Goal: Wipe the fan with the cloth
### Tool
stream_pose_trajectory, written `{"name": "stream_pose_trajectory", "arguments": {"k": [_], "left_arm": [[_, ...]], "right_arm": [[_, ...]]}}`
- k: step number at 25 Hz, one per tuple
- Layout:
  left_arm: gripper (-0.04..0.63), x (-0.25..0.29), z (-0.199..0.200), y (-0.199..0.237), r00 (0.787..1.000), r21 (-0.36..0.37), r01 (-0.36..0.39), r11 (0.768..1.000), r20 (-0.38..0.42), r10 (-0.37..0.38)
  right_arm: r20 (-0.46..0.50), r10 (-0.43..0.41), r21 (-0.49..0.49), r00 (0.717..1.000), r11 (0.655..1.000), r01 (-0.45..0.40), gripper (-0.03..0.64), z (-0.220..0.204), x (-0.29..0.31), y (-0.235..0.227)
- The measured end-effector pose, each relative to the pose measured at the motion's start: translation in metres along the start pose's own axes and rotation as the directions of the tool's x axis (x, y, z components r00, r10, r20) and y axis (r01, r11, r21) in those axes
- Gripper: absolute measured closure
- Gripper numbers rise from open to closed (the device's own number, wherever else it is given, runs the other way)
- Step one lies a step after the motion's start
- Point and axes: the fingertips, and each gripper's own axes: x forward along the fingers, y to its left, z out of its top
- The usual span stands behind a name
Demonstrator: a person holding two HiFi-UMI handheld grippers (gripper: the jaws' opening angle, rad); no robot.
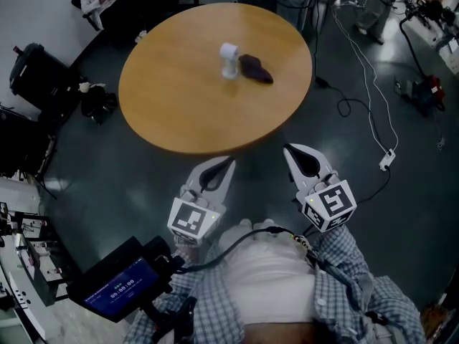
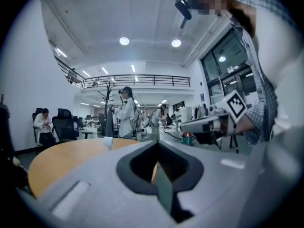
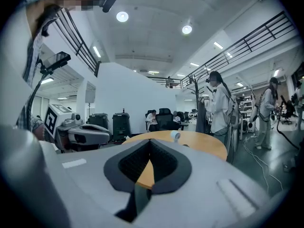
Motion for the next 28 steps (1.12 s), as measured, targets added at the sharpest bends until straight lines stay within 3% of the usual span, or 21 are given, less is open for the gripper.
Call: {"name": "stream_pose_trajectory", "arguments": {"k": [10,15,28], "left_arm": [[0.595,0.009,-0.009,-0.003,1.0,-0.009,-0.007,1.0,-0.008,0.007],[0.595,0.05,-0.024,-0.026,1.0,0.009,-0.003,1.0,-0.022,0.003],[0.595,0.081,-0.022,-0.005,0.999,0.024,-0.033,0.999,-0.028,0.034]], "right_arm": [[-0.029,0.007,0.029,1.0,1.0,-0.006,0.614,-0.015,0.003,-0.006],[-0.038,0.043,0.037,0.998,0.998,-0.042,0.614,-0.044,0.001,-0.038],[-0.09,0.078,0.009,0.993,0.997,-0.077,0.614,-0.048,0.018,-0.047]]}}
